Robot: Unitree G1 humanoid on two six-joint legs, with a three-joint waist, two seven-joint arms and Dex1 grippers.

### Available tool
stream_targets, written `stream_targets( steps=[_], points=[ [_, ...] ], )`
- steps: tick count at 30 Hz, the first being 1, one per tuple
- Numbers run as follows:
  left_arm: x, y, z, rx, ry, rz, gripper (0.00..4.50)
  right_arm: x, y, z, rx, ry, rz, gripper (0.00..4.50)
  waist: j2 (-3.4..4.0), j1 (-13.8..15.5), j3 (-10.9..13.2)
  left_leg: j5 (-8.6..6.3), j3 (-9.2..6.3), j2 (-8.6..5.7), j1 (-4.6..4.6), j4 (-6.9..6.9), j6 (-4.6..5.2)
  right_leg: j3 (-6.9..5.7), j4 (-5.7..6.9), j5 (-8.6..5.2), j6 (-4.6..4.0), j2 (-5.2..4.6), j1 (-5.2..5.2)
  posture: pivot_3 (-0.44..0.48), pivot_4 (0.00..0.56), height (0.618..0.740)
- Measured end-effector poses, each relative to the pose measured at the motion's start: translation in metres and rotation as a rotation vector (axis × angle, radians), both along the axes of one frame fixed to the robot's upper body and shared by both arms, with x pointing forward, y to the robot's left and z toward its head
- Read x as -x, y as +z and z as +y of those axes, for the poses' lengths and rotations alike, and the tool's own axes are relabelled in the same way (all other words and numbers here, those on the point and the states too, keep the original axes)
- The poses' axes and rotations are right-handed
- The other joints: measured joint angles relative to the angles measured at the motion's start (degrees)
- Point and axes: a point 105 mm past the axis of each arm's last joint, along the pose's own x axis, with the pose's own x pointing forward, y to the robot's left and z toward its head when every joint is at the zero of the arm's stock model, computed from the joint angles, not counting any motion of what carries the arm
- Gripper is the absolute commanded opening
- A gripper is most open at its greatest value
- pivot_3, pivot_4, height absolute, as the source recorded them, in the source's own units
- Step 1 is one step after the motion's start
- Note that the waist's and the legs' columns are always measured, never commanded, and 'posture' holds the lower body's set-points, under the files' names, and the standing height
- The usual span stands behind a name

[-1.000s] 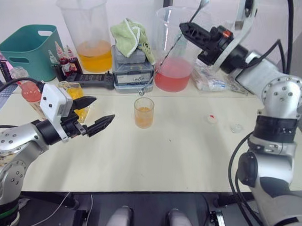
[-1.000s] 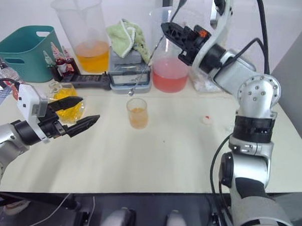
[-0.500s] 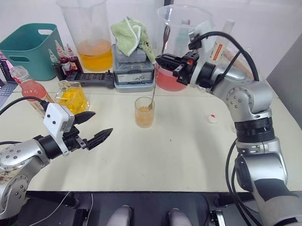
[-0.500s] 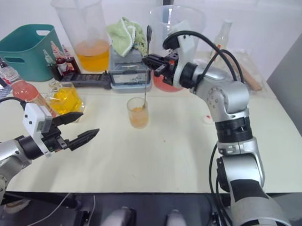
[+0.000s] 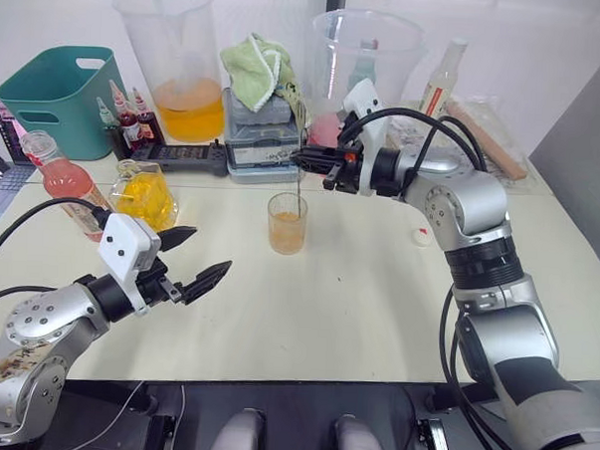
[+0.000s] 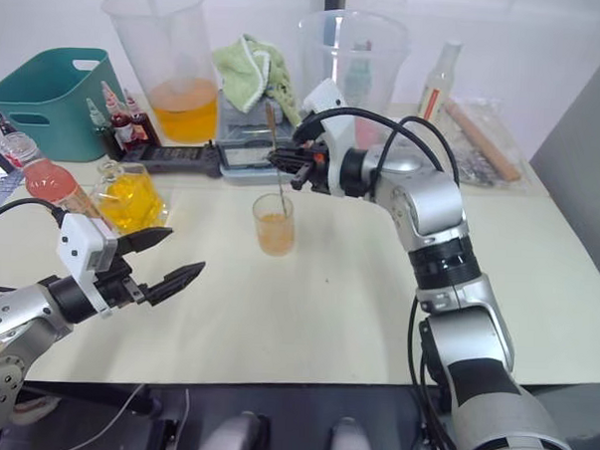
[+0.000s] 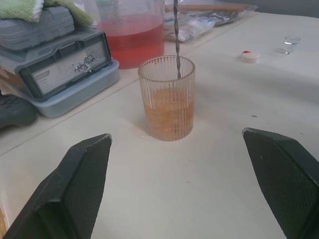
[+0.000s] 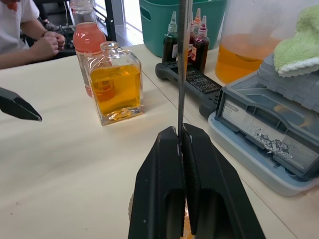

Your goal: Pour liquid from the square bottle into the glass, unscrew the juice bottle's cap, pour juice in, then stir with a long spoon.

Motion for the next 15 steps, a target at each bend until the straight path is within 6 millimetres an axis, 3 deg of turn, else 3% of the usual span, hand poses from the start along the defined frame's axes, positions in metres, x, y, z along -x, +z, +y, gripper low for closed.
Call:
stream_targets(
  steps=[9,15],
  points=[
    [-0.002,-0.003,0.001,-0.014,0.009,0.003,4.45,0.005,0.001,0.012,-0.052,0.015,0.034,0.0,0.0,0.0,0.0,0.0,0.0,-0.01,0.0,0.0,-0.01,0.01,0.02,0.01,-0.01,0.01,-0.02,0.0,0.15,0.74],
    [-0.004,-0.002,0.001,-0.017,0.013,-0.003,4.45,-0.002,0.002,0.022,-0.052,-0.006,-0.063,0.0,0.0,-0.1,0.0,0.02,0.0,-0.02,0.0,0.0,-0.03,0.01,0.03,0.03,0.0,0.02,-0.02,0.0,0.15,0.74]
  ],
)
